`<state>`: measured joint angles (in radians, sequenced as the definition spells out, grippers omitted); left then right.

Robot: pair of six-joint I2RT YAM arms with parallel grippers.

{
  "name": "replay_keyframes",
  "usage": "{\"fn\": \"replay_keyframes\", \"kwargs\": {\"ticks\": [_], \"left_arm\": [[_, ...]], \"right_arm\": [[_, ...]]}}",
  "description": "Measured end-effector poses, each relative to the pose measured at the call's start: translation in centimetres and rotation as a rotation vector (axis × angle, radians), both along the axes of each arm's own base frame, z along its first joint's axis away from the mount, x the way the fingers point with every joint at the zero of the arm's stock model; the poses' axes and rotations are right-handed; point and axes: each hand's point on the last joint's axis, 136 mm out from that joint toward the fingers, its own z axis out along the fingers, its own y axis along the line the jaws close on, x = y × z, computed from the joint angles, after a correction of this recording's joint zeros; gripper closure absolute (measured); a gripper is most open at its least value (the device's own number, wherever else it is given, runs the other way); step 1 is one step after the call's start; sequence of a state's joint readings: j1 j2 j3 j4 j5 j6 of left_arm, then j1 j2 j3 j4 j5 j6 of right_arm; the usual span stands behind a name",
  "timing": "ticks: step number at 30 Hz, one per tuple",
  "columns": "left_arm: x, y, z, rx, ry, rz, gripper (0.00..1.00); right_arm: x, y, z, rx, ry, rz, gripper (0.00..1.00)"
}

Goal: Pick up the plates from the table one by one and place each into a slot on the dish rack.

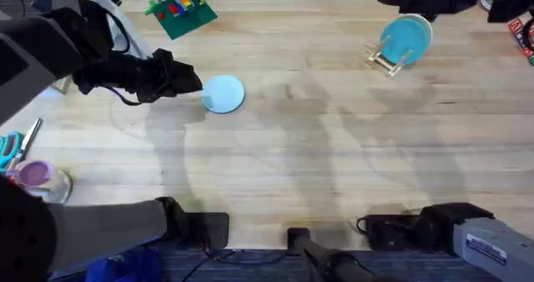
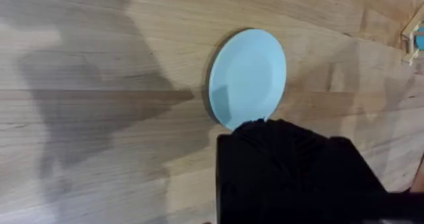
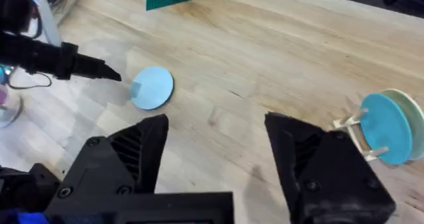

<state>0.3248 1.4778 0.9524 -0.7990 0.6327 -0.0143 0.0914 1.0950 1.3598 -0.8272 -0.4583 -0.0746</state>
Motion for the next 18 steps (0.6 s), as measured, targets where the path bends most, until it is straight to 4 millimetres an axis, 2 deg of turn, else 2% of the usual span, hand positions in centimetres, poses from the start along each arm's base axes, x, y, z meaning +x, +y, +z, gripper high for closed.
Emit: {"fn": "replay_keyframes", "kwargs": {"ticks": [9, 18], "left_arm": [[0.4, 0.1, -3.1, -0.029, 0.085, 0.000, 0.963], [0.8, 0.2, -3.3, -0.028, 0.072, -0.001, 0.963]], "right_arm": [[0.0, 0.0, 0.0, 0.000, 0.000, 0.000, 0.132], [0.0, 0.0, 0.0, 0.000, 0.000, 0.000, 0.132]]}}
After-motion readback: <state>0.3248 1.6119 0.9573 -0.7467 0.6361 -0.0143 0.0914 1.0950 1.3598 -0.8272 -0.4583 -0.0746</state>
